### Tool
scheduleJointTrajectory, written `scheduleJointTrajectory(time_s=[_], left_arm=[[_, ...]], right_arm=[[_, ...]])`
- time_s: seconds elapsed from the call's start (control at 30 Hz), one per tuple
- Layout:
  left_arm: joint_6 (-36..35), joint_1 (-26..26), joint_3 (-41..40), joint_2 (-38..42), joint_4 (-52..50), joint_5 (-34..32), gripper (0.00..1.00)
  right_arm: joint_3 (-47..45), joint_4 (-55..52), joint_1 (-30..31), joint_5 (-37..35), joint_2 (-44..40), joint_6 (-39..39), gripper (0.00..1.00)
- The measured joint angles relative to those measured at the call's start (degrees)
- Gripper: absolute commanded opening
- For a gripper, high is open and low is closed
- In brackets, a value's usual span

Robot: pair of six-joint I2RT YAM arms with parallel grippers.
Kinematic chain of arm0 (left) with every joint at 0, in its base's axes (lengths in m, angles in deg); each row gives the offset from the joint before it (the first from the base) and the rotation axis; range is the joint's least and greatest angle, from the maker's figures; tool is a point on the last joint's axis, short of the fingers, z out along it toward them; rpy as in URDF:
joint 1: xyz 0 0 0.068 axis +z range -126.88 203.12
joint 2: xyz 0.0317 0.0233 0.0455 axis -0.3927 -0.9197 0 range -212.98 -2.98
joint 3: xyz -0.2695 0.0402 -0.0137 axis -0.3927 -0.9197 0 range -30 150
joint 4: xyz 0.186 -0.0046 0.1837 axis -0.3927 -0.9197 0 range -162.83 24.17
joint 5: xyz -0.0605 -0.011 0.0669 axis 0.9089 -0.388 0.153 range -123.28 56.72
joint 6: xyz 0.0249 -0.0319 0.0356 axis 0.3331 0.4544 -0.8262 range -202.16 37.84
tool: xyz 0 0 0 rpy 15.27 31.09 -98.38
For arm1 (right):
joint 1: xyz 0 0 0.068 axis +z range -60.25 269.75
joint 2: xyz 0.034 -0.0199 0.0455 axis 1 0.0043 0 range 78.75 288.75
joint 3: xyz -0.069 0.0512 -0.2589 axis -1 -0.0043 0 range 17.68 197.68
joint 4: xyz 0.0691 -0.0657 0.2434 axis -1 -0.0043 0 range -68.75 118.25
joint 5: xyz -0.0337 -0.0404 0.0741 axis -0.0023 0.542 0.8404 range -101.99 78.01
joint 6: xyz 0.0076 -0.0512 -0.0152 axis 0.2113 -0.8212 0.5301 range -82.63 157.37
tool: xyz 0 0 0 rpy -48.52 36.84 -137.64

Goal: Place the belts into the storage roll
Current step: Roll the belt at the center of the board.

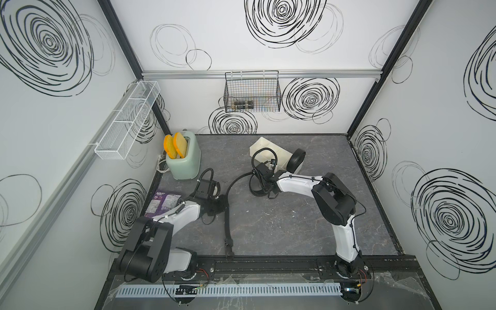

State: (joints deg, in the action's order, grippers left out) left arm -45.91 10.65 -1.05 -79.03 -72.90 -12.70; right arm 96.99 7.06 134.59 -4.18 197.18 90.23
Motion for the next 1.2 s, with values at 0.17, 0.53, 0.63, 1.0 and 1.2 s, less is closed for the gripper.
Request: scheduleJointTrajectory(time_s=[0.17,0.53,0.63,1.0,1.2], left_arm=[[7.76,-0.68,-6.82,7.26,4.98,-2.84,0.0],[19.21,-10.71,-8.24,8.55,13.62,-12.11,0.0],[21.05,-11.96,-10.05,8.48,16.26,-14.27,0.0],[37.44,-20.5,-13.94,1.05,27.8,-20.96,0.02],[45.55,-28.63,-9.53,-3.5,31.01,-20.0,0.62]], right_arm=[[5.09,-9.55,1.86,-0.13,1.4,1.36,0.0],[12.37,-20.5,4.83,-8.04,7.56,0.24,0.0],[9.29,-18.6,4.87,-7.93,5.95,2.05,0.0],[8.57,-18.03,3.58,-4.5,4.48,0.63,0.0],[9.44,-18.67,1.36,-0.5,4.44,-5.07,0.0]])
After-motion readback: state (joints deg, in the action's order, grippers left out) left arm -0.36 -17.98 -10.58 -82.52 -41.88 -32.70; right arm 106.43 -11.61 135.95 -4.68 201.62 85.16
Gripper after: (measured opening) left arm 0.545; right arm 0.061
